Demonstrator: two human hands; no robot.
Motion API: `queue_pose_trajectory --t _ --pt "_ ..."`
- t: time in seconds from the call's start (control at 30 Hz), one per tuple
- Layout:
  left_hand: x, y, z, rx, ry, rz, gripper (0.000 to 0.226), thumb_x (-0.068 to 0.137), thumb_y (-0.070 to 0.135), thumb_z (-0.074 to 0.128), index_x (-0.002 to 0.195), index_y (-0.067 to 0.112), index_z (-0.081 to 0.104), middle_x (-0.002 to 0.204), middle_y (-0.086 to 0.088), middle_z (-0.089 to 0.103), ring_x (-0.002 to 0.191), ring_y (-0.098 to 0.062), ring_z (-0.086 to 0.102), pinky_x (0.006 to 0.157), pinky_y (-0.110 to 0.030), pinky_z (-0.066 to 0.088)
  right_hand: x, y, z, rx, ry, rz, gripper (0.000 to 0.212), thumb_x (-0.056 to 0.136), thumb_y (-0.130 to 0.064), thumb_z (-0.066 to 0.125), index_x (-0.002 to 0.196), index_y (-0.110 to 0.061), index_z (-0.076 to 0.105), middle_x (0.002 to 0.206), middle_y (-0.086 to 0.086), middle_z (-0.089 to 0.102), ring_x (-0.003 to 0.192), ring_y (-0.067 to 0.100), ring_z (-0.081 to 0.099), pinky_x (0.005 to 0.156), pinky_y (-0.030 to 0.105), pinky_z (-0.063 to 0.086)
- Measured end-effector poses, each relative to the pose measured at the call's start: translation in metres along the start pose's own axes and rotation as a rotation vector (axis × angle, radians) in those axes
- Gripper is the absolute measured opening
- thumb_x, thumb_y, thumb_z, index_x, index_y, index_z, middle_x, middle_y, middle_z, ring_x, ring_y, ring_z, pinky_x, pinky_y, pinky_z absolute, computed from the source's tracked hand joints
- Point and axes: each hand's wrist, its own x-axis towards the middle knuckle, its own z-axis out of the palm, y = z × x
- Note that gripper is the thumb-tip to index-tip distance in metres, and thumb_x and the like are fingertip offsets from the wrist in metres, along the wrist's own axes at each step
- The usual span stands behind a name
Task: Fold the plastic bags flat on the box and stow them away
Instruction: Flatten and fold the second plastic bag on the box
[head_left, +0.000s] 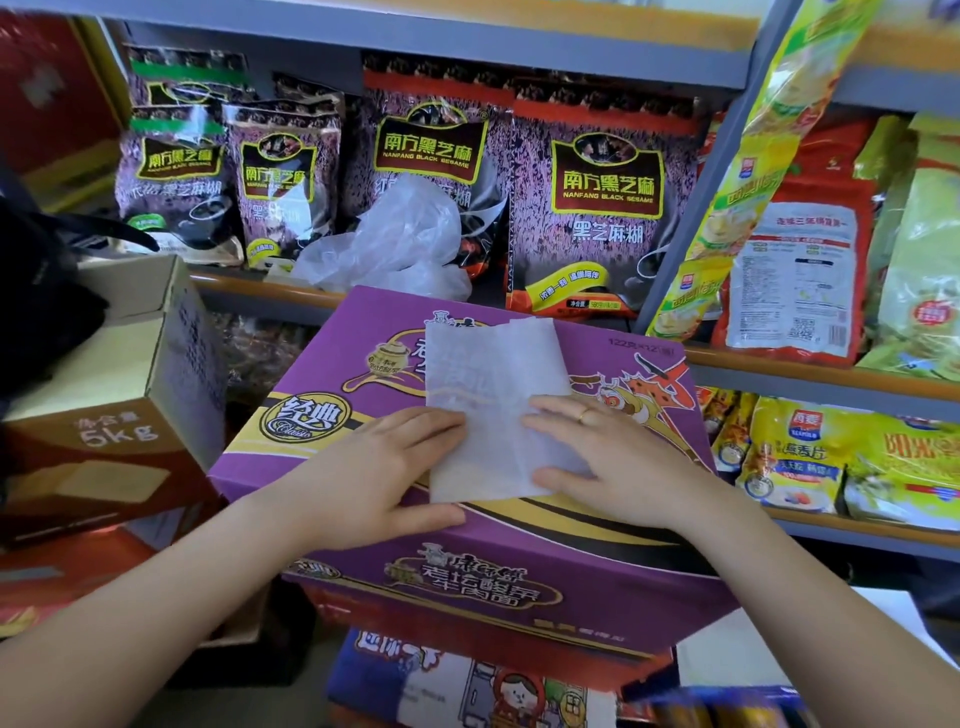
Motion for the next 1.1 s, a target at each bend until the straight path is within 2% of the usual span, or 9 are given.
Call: queue_pose_trajectory --t 0.17,0.3,0.5,0.63,0.73,0.83,0.9,1.0,1.1 --pt "-0.012 0.002 0.001 0.062 0.007 0.065 0.080 0.074 0.074 0.041 0.126 0.014 0.050 0.128 -0.004 0.056 0.110 -0.017 0.050 0.093 -0.030 0.044 -0.012 0.001 0.001 0.000 -0.082 -0.065 0.087 0.075 -0.065 0.058 0.146 -0.038 0.016 0.156 -0.019 0.001 0.143 0.001 0.000 0.113 0.021 0.008" --pt "-0.024 0.009 0.008 0.014 0.198 0.152 0.043 0.083 0.044 0.053 0.117 0.018 0.051 0.111 -0.003 0.063 0.097 -0.016 0.050 0.084 -0.027 0.040 -0.031 -0.004 0.003 -0.019 -0.115 -0.146 0.098 0.067 -0.070 0.062 0.146 -0.041 0.011 0.148 -0.030 -0.003 0.133 -0.012 -0.006 0.103 0.005 -0.009" --pt "-0.023 0.008 0.014 -0.150 0.308 0.185 0.035 0.099 0.030 0.030 0.116 0.019 0.059 0.121 0.002 0.062 0.120 -0.017 0.049 0.097 -0.032 0.040 -0.033 0.004 0.006 -0.035 -0.107 -0.141 0.104 0.065 -0.070 0.063 0.145 -0.042 0.003 0.137 -0.037 -0.013 0.120 -0.021 -0.018 0.092 0.002 -0.024" --pt "-0.021 0.017 0.008 -0.567 0.365 -0.013 0.039 0.097 0.042 0.033 0.110 0.020 0.062 0.115 0.007 0.065 0.110 -0.006 0.058 0.094 -0.020 0.044 -0.027 0.011 0.004 0.208 -0.100 -0.116 0.087 0.071 -0.054 0.070 0.141 -0.044 0.020 0.148 -0.032 0.006 0.134 -0.017 0.000 0.108 0.008 0.003" --pt "-0.019 0.020 0.005 -0.733 0.424 -0.226 0.059 0.092 0.057 0.031 0.085 0.009 0.064 0.080 -0.007 0.067 0.074 -0.020 0.062 0.069 -0.034 0.047 -0.016 0.009 0.006 0.392 -0.031 -0.084 0.052 0.081 -0.034 0.070 0.129 -0.032 0.049 0.144 -0.022 0.035 0.127 -0.017 0.029 0.100 0.003 0.025" --pt "-0.013 0.024 0.003 -0.684 0.500 -0.341 0.028 0.088 0.050 0.036 0.079 0.037 0.059 0.073 0.007 0.061 0.062 -0.005 0.054 0.059 -0.021 0.039 -0.003 0.001 0.007 0.507 0.128 -0.034 0.033 0.087 -0.028 0.062 0.119 -0.021 0.061 0.126 -0.013 0.056 0.112 -0.003 0.051 0.096 0.019 0.041" --pt "-0.009 0.023 -0.001 -0.684 0.469 -0.434 0.016 0.084 0.049 0.044 0.093 0.047 0.057 0.078 0.017 0.067 0.073 0.000 0.061 0.063 -0.018 0.044 0.002 -0.006 0.004 0.553 0.177 0.038 0.030 0.093 -0.024 0.054 0.123 -0.022 0.059 0.119 -0.014 0.059 0.105 0.003 0.054 0.086 0.013 0.042" --pt "-0.003 0.017 -0.004 -0.686 0.410 -0.562 0.028 0.084 0.039 0.056 0.111 0.032 0.055 0.091 0.010 0.071 0.080 -0.005 0.066 0.070 -0.025 0.052 0.010 -0.010 0.002 0.622 0.203 0.162 0.026 0.095 -0.025 0.048 0.118 -0.021 0.061 0.112 -0.011 0.063 0.100 0.009 0.057 0.081 0.017 0.042" --pt "0.007 0.013 -0.006 -0.486 0.420 -0.612 0.018 0.089 0.023 0.056 0.099 0.009 0.059 0.075 -0.008 0.070 0.071 -0.026 0.062 0.063 -0.038 0.047 0.019 -0.015 -0.002 0.712 0.266 0.274 0.023 0.095 -0.028 0.047 0.109 -0.018 0.063 0.107 0.002 0.066 0.098 0.021 0.060 0.081 0.035 0.045"
